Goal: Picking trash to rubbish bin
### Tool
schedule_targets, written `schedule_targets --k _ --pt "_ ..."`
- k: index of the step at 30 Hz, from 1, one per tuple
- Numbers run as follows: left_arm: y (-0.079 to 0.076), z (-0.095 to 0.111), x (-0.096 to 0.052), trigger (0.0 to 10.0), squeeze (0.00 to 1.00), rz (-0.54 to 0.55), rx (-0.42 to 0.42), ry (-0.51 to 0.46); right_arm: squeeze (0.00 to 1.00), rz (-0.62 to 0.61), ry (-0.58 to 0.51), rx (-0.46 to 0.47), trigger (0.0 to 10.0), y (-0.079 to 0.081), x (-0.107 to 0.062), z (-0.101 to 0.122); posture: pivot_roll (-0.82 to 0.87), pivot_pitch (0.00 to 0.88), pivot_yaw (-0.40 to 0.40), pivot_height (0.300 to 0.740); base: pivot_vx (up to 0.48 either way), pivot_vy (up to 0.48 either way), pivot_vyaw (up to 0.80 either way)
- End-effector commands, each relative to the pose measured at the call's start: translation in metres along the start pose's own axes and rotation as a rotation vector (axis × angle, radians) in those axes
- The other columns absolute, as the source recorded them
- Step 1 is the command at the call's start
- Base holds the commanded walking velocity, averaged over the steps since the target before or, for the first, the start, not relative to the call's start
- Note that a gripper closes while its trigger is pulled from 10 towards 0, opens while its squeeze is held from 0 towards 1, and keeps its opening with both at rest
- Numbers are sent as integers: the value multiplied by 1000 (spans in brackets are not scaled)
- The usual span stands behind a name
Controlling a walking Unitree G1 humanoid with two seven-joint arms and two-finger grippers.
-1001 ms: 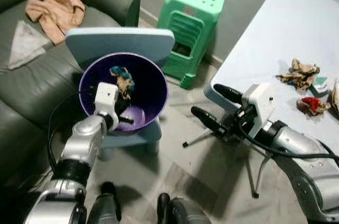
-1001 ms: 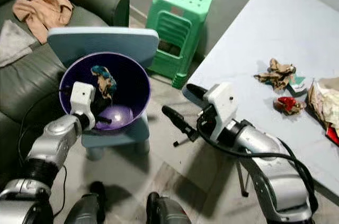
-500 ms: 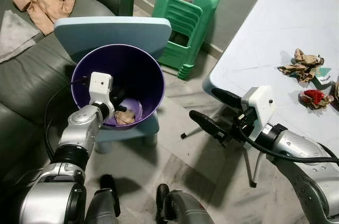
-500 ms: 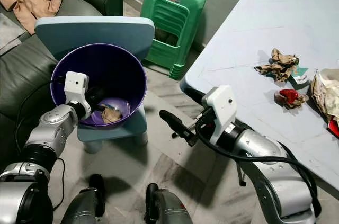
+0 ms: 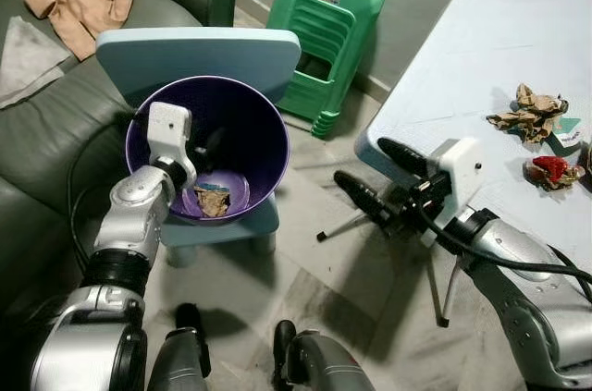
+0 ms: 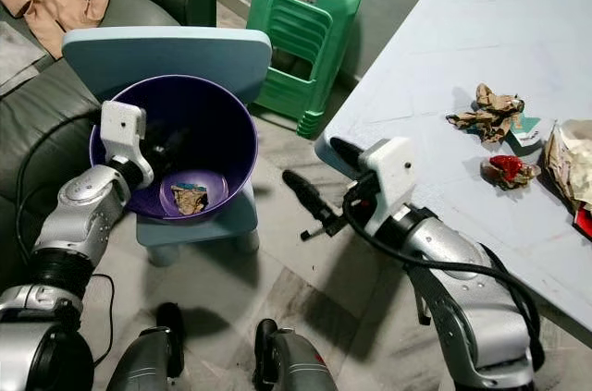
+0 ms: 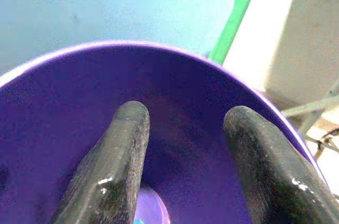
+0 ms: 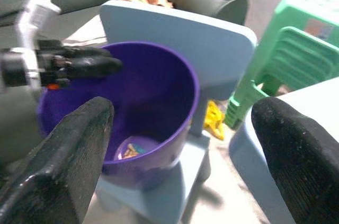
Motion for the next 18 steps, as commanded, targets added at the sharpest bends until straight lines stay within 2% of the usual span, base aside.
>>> schedule_targets --k 1,7,9,10,11,15,18 --pt "-13 0 -4 10000 1000 -9 -7 -11 0 -109 -28 -7 10000 -14 -5 -3 -32 309 -153 740 0 0 0" --pt "-25 14 -11 10000 1000 11 -16 -68 0 -212 -72 -3 10000 -26 -2 -6 -8 276 -132 740 0 0 0" --pt "-34 21 -16 10000 153 23 -19 -99 0 -273 -94 -6 10000 -33 -3 -9 10 243 -120 740 0 0 0" --pt "-34 21 -16 10000 153 23 -19 -99 0 -273 -94 -6 10000 -33 -3 -9 10 243 -120 740 0 0 0" --pt "-35 23 -18 10000 0 40 -23 -104 0 -302 -104 -7 10000 -36 -4 -10 16 225 -115 740 0 0 0" --pt "-35 29 -26 10000 0 96 -11 -139 0 -379 -124 -26 10000 -44 -8 -14 32 176 -106 740 0 0 0" --pt "-33 30 -29 10000 0 113 -34 -140 0 -415 -132 -31 10000 -49 -10 -17 35 154 -107 740 0 0 0"
Point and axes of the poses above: a point about 5 cm out from each wrist's last joint towards the gripper, its own x axis pointing out of the wrist towards the gripper, its own z axis along the axis of the wrist's last joint, y = z × x, the point moved 1 cm from there along x, pointing out of the wrist towards the gripper, and after that the axes turned 4 degrees about x, right-handed, at the moved point
